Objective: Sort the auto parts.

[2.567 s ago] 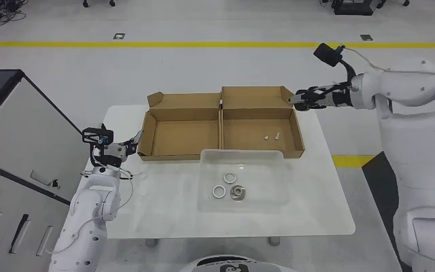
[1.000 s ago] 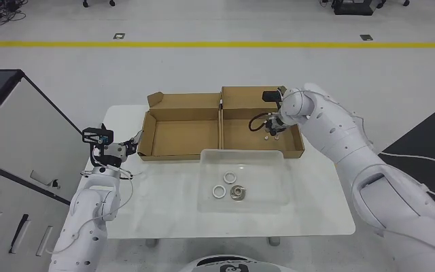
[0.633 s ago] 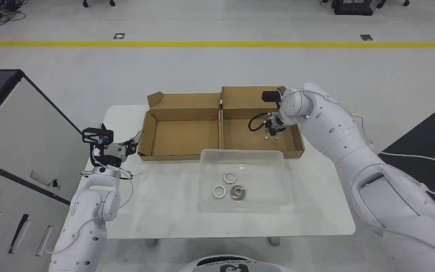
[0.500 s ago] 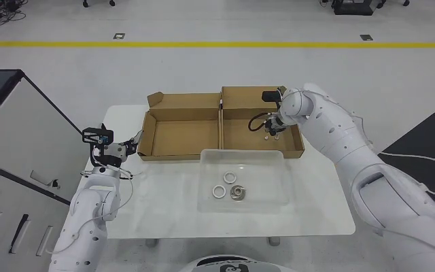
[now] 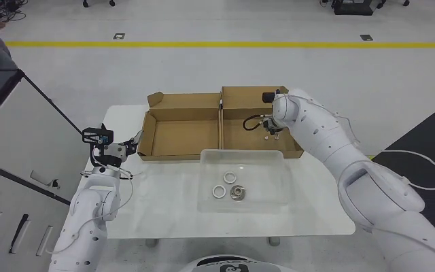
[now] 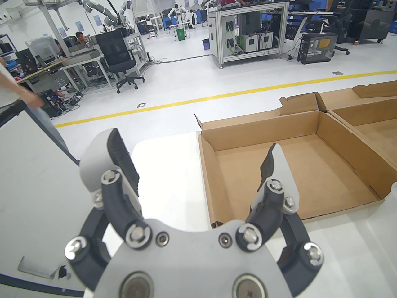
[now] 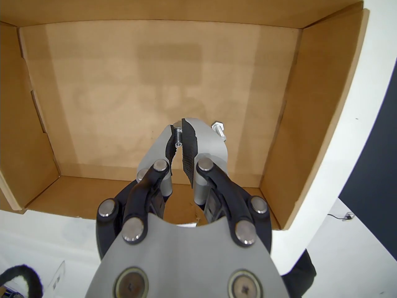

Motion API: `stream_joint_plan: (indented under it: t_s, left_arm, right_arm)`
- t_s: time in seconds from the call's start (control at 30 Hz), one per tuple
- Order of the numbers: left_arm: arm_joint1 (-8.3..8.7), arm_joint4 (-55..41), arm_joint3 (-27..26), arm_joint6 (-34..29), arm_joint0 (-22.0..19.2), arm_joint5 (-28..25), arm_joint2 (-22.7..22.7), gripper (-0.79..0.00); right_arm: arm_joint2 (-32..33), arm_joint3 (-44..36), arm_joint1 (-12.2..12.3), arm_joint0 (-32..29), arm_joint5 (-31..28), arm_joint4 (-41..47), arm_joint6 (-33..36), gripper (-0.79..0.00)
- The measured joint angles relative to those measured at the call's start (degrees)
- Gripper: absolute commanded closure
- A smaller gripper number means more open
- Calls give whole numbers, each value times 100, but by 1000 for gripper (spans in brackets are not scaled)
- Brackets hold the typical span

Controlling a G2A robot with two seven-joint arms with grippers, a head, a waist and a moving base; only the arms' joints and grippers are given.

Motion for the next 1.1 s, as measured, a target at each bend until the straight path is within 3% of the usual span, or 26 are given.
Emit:
stream_joint_plan:
  t_s: [0.57, 0.67, 1.1]
  left_arm:
    - [0, 0, 0, 0, 0, 0, 0, -785]
    - [0, 0, 0, 0, 0, 0, 0, -785]
    - [0, 0, 0, 0, 0, 0, 0, -785]
  right_arm:
    - [-307, 1557, -772, 286, -194, 162, -511, 0]
    - [-317, 1730, -864, 330, -251, 169, -546, -92]
    - [-262, 2242, -1123, 490, -423, 192, -655, -157]
